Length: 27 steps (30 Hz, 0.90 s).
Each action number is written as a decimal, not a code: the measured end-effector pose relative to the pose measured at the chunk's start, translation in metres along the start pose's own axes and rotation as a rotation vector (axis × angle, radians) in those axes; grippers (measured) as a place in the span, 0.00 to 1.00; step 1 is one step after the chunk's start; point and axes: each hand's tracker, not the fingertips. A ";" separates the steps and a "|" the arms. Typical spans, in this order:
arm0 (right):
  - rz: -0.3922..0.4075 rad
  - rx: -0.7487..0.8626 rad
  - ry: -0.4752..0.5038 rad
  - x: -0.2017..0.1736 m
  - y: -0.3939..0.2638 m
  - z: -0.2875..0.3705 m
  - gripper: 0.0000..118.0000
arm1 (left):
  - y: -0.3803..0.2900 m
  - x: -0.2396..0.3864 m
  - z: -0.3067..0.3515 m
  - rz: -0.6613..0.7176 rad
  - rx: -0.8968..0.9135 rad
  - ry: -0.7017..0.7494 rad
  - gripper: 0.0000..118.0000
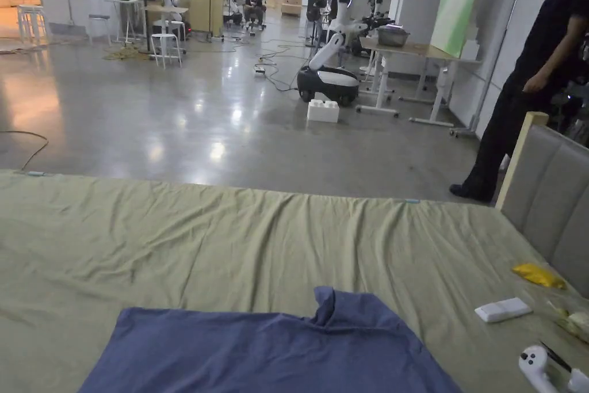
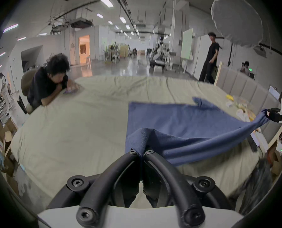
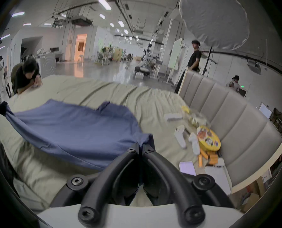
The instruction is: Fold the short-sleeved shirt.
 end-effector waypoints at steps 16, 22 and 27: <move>0.067 -0.299 0.051 -0.027 -0.082 -0.035 0.08 | -0.039 0.033 -0.019 -0.127 -0.318 0.050 0.12; 0.079 -0.333 0.018 -0.035 -0.075 -0.037 0.43 | -0.052 0.020 -0.009 -0.070 -0.328 0.091 0.46; 0.013 -0.185 -0.017 -0.037 -0.041 -0.033 0.65 | -0.027 0.014 -0.001 -0.042 -0.174 0.110 0.50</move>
